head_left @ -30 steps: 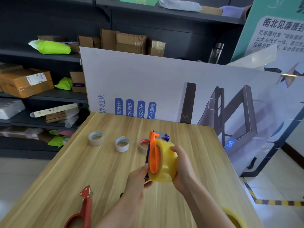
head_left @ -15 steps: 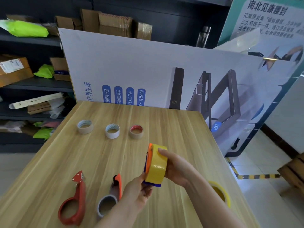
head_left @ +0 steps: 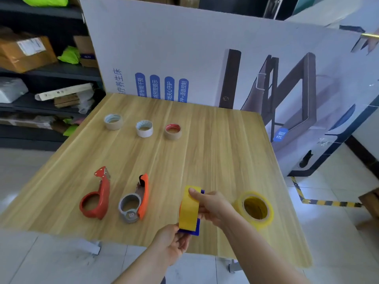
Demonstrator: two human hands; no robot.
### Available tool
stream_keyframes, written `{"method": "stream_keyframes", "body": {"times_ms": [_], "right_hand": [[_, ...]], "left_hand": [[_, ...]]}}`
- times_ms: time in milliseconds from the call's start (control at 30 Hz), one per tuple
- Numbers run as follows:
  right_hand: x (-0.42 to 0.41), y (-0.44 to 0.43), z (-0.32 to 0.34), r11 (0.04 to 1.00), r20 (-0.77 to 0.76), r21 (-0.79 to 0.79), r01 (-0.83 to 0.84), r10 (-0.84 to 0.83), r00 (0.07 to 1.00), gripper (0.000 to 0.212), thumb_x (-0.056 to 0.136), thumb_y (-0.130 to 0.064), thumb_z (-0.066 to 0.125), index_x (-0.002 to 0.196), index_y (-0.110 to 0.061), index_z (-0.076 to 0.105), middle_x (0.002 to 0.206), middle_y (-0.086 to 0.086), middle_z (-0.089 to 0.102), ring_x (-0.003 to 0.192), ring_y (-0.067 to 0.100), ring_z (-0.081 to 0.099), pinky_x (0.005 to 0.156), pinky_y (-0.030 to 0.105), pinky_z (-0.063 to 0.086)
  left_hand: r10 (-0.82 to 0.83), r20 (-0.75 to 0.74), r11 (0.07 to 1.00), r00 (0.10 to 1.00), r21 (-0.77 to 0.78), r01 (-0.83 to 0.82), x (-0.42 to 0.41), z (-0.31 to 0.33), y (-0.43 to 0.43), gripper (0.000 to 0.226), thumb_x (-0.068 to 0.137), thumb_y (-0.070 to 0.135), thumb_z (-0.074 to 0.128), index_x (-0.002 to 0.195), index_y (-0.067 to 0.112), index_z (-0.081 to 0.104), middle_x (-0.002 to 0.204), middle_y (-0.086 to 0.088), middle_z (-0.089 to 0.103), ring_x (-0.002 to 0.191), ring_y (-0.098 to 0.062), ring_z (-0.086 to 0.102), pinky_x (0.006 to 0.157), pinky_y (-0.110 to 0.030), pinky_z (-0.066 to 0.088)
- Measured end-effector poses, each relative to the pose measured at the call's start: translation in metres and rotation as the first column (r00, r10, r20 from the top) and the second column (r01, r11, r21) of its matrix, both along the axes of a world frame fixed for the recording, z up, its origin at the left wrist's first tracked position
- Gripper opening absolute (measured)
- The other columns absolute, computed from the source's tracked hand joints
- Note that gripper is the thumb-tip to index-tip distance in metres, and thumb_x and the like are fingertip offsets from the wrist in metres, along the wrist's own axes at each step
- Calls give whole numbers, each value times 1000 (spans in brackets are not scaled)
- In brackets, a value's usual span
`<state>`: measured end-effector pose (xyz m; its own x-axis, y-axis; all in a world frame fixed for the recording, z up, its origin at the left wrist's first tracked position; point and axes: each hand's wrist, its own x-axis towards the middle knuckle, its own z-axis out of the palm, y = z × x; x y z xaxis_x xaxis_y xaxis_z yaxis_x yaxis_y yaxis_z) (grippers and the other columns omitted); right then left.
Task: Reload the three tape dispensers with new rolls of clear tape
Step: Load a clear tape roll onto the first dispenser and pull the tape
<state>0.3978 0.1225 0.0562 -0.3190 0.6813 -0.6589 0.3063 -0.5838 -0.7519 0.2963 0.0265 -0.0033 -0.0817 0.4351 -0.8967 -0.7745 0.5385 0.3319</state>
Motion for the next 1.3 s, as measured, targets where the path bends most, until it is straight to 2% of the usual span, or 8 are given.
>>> {"method": "stream_keyframes", "body": {"times_ms": [233,500,767,900,1033,1133,1200,1300], "right_hand": [[0,-20,-32,997,93,31,-69,65,994,37,85,-42,70,88,-7,56,78,10,55,67,21,51,57,25,42],[-2,-18,-50,994,152,61,-86,76,985,30,89,-39,66,86,-10,60,73,-2,59,60,9,53,48,15,39],[2,-30,-63,996,160,40,-78,70,985,23,87,-34,70,97,-14,62,94,3,68,76,12,62,54,17,43],[1,-35,-67,997,158,40,-63,56,986,29,86,-37,71,103,-16,61,106,8,69,93,21,66,67,25,51],[0,-38,-68,996,174,77,-49,35,984,51,83,-38,73,125,-22,50,109,8,68,97,24,67,80,35,57],[1,-40,-69,985,176,162,-64,35,984,61,83,-37,74,136,-34,43,105,8,69,95,23,68,83,40,58],[1,-40,-68,965,241,228,-126,69,968,62,83,-41,72,139,-33,44,99,-1,66,91,16,66,77,32,57],[4,-35,-64,937,305,254,-239,157,939,63,86,-39,69,142,-28,43,103,-8,61,92,9,60,69,18,48]], "left_hand": [[-34,-33,995,999,-99,31,3,-29,-18,21,97,5,39,89,0,58,85,-18,66,76,-26,60,65,-31,42],[-84,-42,992,996,-99,80,-1,-49,-10,23,98,5,38,105,0,59,89,-16,65,76,-23,59,65,-30,41],[-310,-162,948,937,-128,292,-8,-55,-12,28,98,5,36,95,-1,63,75,-17,63,61,-23,55,55,-28,45],[-559,-285,829,779,-216,516,-13,-50,-14,30,95,14,38,91,6,67,78,-11,64,56,-21,52,50,-23,44],[-704,-647,651,294,-420,633,-24,-46,-12,23,92,21,41,91,14,63,89,-3,65,73,-22,56,62,-27,45],[-392,-844,789,365,-105,605,-28,-34,-7,32,97,17,40,121,27,58,117,11,61,111,-14,56,88,-23,47],[-315,-842,737,437,73,672,-30,-24,-2,43,94,15,44,134,30,50,126,16,54,119,-4,49,92,-15,40],[-390,-854,607,343,42,794,-36,-18,0,61,86,12,54,144,28,40,124,10,50,103,1,52,79,-8,43]]}}
